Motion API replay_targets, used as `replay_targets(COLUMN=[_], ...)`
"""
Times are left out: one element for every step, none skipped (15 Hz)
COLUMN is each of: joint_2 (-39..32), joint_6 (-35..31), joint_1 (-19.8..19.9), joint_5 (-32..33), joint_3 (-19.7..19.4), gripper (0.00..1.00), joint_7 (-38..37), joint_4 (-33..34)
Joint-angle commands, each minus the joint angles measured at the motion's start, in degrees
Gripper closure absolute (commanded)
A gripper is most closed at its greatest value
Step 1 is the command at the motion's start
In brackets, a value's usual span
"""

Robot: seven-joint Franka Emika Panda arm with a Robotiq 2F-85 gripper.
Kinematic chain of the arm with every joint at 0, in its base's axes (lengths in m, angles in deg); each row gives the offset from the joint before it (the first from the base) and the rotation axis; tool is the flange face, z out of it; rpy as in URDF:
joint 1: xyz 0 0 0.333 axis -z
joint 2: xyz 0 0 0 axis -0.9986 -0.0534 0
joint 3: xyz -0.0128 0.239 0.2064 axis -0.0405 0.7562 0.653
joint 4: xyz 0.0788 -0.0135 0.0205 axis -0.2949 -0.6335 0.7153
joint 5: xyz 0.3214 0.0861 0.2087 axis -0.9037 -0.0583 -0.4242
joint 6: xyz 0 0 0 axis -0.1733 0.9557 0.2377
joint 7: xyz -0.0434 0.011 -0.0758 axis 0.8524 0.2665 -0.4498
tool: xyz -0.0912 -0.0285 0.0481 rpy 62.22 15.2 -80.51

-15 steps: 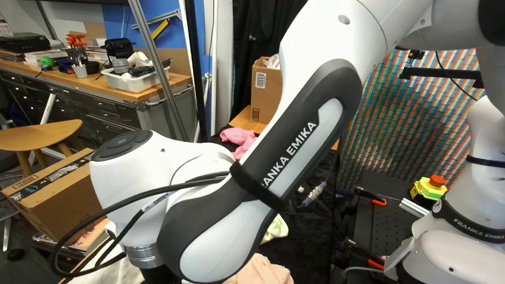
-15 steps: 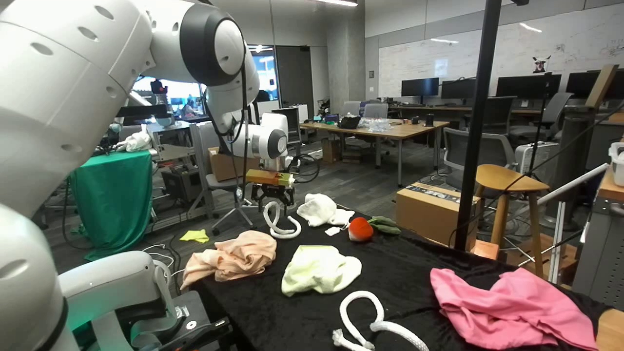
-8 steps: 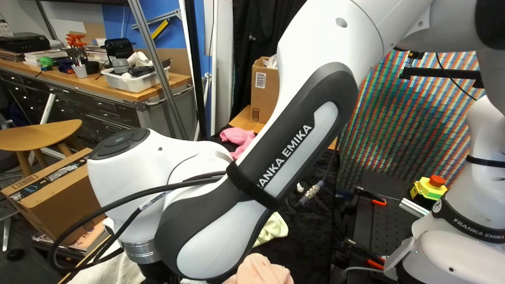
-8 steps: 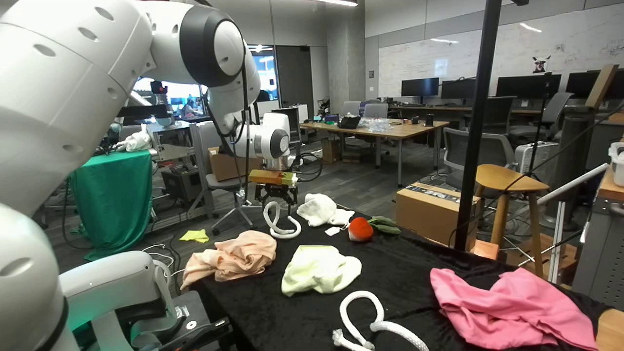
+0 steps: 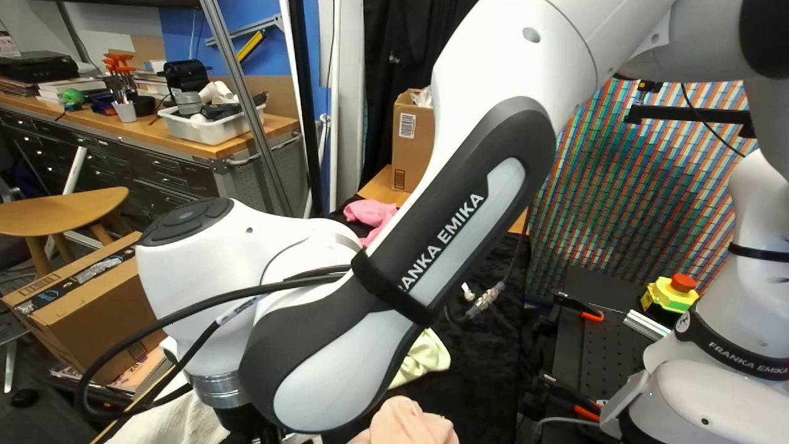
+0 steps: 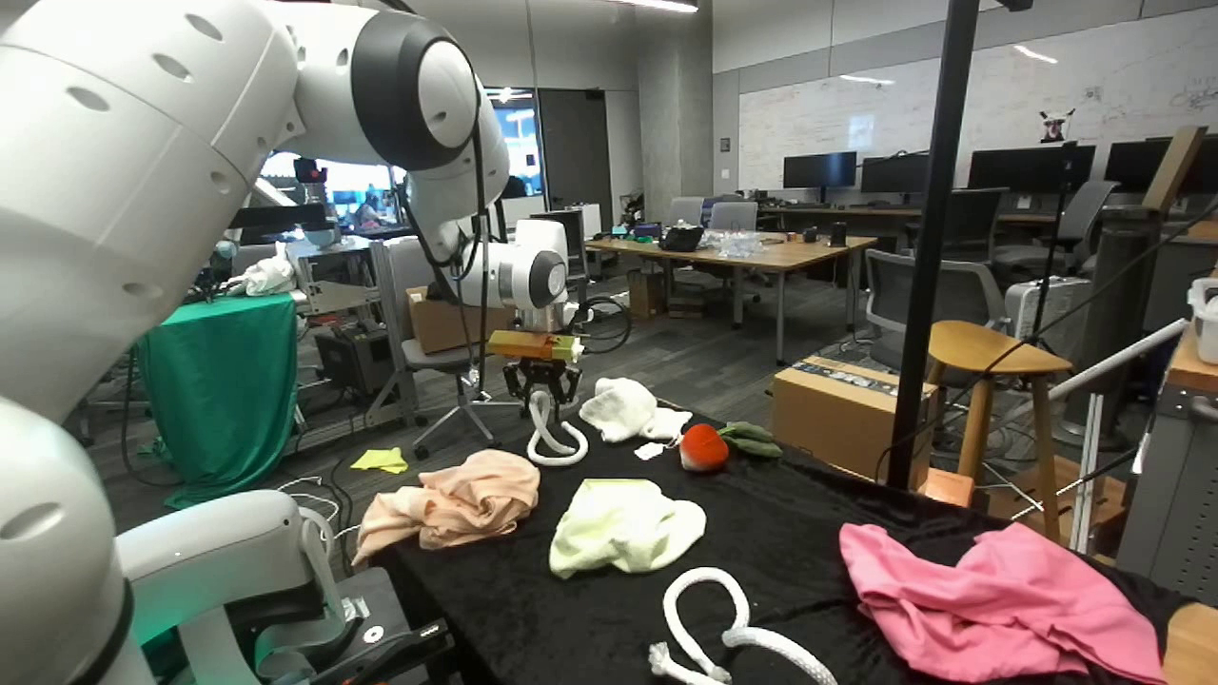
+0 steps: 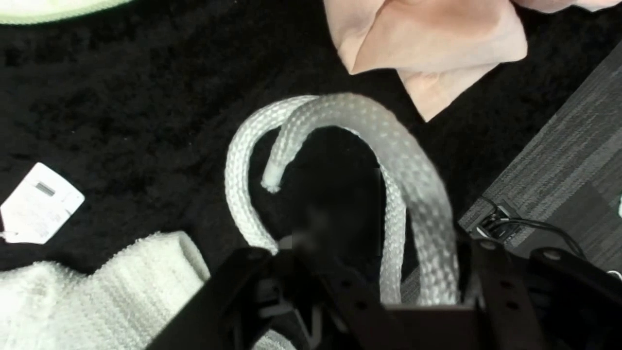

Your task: One by one, move every item on the table to the right back of the table.

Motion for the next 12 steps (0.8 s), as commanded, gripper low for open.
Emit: replay_targets(joint_2=[-0.27, 0.03, 0.36, 0.72, 1.18, 1.58, 1.97, 2.61, 3.22, 4.16, 5.29, 6.62], joint_6=[0.82, 0.71, 0.85, 0.82, 0.90, 1.22, 1.30, 1.71, 1.90, 2.46, 2.30, 2.47], joint_1=[-0.18, -0.19, -0.21, -0.21, -0.21, -0.12, -0.18, -0.16, -0.23, -0.03, 0.04, 0.24], joint_5=[0.06, 0.23, 0.30, 0.36, 0.48, 0.41, 0.53, 0.54, 0.68, 0.55, 0.54, 0.62], joint_3=[-0.54, -0.68, -0.82, -0.93, -1.05, -1.05, -1.21, -1.29, -1.46, -1.37, -1.51, -1.60], gripper=[0.76, 0.83, 0.90, 0.91, 0.92, 0.95, 0.92, 0.91, 0.91, 0.90, 0.90, 0.90], joint_7=[-0.51, -0.53, -0.68, -0.78, -0.82, -0.79, -1.01, -1.17, -1.47, -1.42, -1.98, -2.12], joint_4=[1.52, 1.27, 1.08, 0.78, 0.48, 0.28, 0.08, -0.23, -0.50, -1.00, -1.78, -2.55])
